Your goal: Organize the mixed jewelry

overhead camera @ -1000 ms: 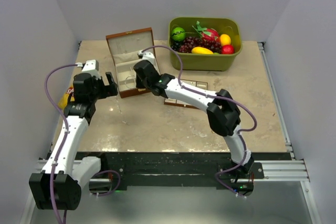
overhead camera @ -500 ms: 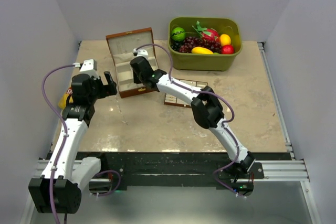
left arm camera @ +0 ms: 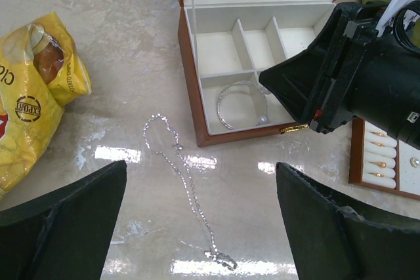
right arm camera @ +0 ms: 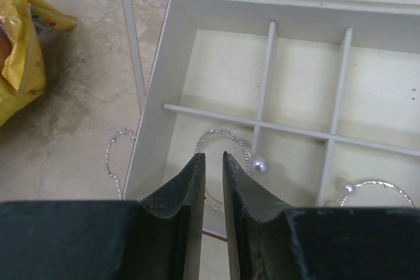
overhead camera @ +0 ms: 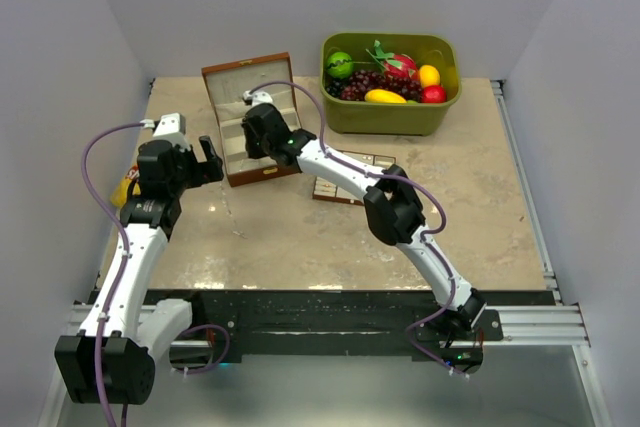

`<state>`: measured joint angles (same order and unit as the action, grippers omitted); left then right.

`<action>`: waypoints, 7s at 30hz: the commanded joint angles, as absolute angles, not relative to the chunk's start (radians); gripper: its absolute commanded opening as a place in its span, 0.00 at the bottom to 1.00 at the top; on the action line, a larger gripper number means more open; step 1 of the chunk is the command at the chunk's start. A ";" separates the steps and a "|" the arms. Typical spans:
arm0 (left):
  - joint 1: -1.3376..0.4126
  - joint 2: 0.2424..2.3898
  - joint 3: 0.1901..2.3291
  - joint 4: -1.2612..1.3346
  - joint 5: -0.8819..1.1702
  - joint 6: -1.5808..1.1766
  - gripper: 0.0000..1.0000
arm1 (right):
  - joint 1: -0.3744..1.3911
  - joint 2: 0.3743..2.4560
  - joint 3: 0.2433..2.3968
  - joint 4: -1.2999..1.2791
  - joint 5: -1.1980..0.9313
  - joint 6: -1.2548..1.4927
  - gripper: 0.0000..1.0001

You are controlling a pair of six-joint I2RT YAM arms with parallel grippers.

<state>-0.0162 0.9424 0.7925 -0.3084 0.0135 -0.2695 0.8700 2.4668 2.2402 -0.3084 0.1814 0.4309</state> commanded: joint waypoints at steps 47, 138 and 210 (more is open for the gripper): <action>-0.017 0.965 0.802 -0.275 0.037 -0.275 1.00 | 0.834 2.470 2.267 -0.308 0.029 0.426 0.51; -0.015 1.042 0.802 -0.278 0.071 -0.268 1.00 | 0.425 1.572 0.865 -0.135 0.308 0.540 0.30; -0.017 1.037 0.804 -0.265 0.141 -0.270 1.00 | 0.379 1.173 0.652 -0.296 0.137 0.783 0.77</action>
